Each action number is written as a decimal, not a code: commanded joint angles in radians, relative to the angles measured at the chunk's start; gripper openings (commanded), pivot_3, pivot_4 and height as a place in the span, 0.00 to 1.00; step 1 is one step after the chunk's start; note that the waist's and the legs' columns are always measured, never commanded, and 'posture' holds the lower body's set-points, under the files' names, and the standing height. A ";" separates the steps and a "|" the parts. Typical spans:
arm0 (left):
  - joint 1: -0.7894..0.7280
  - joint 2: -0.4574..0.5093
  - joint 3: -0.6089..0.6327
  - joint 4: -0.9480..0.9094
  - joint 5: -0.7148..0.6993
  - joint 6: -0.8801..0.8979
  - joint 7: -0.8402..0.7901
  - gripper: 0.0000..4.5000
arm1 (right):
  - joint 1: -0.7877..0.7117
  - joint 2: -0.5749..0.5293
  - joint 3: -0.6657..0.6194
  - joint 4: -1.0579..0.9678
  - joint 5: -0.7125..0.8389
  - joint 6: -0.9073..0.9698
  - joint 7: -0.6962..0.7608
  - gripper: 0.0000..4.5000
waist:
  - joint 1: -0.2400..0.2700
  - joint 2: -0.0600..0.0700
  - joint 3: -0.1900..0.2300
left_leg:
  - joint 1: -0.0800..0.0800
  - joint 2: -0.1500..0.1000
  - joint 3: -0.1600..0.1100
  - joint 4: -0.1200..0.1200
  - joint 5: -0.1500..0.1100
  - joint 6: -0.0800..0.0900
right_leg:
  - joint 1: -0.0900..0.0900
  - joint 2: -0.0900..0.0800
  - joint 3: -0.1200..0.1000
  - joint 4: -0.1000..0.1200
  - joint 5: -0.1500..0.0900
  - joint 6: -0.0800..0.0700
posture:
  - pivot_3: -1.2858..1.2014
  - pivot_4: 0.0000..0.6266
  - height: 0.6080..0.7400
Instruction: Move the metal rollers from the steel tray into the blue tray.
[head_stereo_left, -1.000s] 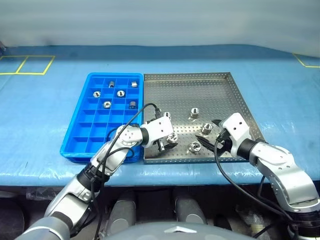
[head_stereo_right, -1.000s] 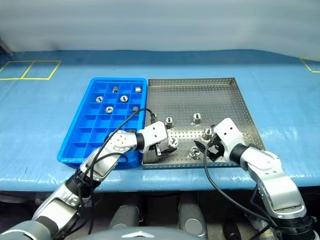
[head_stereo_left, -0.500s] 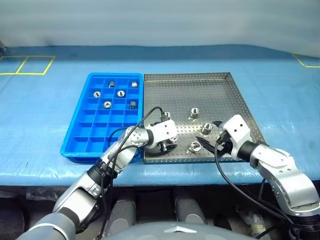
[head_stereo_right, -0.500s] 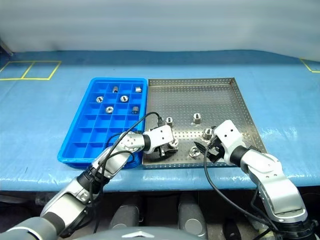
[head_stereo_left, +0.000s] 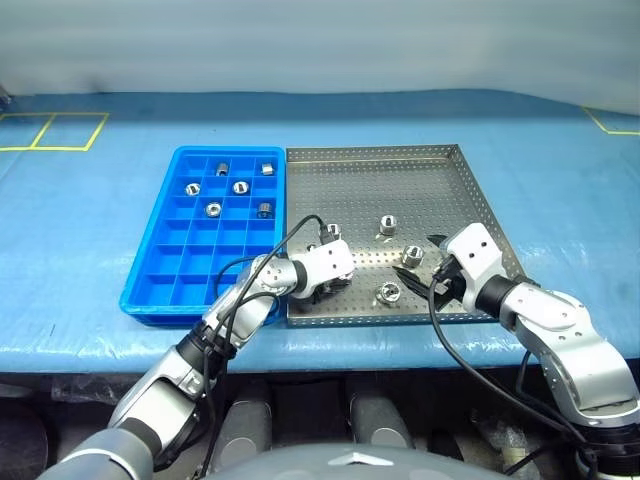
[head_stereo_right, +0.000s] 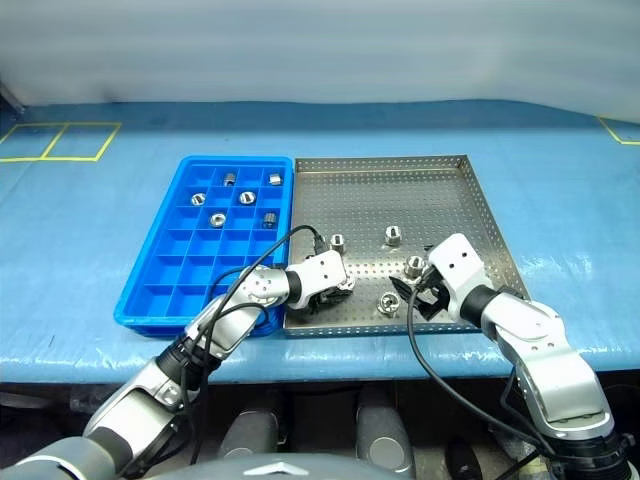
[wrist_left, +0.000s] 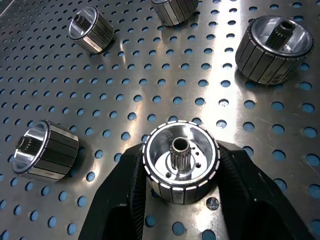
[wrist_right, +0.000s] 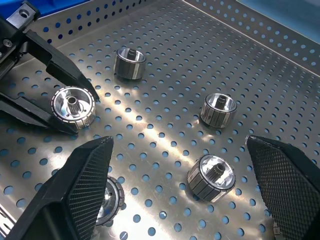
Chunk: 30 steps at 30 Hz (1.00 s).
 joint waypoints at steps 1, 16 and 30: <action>0.010 -0.032 0.081 -0.050 -0.048 0.006 0.025 0.39 | -0.011 0.002 -0.008 -0.008 0.001 -0.020 0.005 1.00 | 0.000 0.000 0.000 | 0.000 0.000 0.000 0.000 0.000 0.000 | -0.001 0.000 0.000 0.000 0.000 0.000 | 0.49 0.24 1.00; 0.114 -0.036 0.424 -0.367 -0.083 0.260 0.333 0.39 | -0.084 0.020 0.093 0.047 -0.006 -0.045 0.046 1.00 | 0.008 -0.001 0.000 | 0.000 0.000 -0.001 0.000 0.000 0.000 | 0.000 0.000 -0.001 0.000 0.000 0.000 | 0.52 0.24 1.00; 0.117 -0.075 0.590 -0.426 0.023 0.464 0.645 0.39 | -0.138 0.102 0.211 0.102 -0.033 -0.079 0.064 1.00 | 0.050 -0.003 0.002 | -0.001 0.000 -0.004 0.000 0.000 0.000 | 0.001 0.000 -0.003 0.000 0.000 0.000 | 0.55 0.24 1.00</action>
